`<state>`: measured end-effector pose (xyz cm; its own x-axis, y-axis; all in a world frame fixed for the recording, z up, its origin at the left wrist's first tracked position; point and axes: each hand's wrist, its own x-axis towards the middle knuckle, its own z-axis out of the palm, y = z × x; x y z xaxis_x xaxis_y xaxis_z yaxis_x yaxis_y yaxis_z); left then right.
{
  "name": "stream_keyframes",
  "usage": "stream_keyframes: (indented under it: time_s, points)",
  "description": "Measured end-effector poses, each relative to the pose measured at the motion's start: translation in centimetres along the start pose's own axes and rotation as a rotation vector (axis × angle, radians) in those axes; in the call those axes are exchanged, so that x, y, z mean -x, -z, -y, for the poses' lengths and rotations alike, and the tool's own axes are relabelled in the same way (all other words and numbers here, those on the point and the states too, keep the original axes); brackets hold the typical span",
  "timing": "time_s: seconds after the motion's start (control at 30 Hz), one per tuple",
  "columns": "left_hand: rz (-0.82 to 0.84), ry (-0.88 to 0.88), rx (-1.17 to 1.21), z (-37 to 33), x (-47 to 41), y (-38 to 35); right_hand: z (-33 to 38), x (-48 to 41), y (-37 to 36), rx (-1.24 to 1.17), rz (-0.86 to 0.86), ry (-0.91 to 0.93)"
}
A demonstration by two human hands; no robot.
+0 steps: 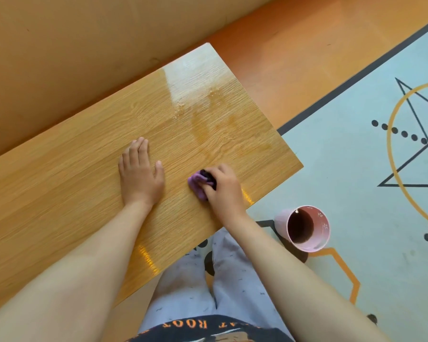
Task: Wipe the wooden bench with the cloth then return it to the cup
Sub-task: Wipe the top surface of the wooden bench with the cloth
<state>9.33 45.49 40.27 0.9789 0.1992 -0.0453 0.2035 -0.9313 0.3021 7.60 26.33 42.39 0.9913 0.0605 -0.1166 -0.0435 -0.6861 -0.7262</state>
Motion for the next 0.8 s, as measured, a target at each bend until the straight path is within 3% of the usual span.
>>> stream_keyframes:
  time_s: [0.1, 0.27, 0.4, 0.5, 0.67, 0.73, 0.8]
  points:
    - [-0.008, -0.006, 0.008, 0.1, 0.0, 0.0, 0.0, -0.5, 0.3, -0.020, 0.060, 0.058]
    - [-0.009, -0.001, 0.005, 0.0, 0.0, -0.1, -6.5, -5.4, 8.1, 0.048, -0.297, -0.200]
    - [-0.004, 0.006, 0.008, 0.0, 0.0, -0.1, -7.6, -6.6, 9.6, 0.075, -0.376, -0.307]
    - [0.001, 0.012, 0.011, 0.0, 0.0, 0.0, -4.5, -5.4, 5.5, 0.040, -0.296, -0.215]
    - [0.006, 0.021, 0.019, -0.1, 0.0, 0.1, 1.4, -3.5, -1.0, -0.026, 0.032, 0.045]
    - [0.011, 0.023, 0.018, -0.1, -0.1, 0.2, 1.1, -4.2, -0.5, -0.025, 0.050, 0.078]
    - [0.019, 0.025, 0.008, -0.2, 0.0, 0.2, -0.6, -6.0, 1.7, -0.018, -0.048, 0.019]
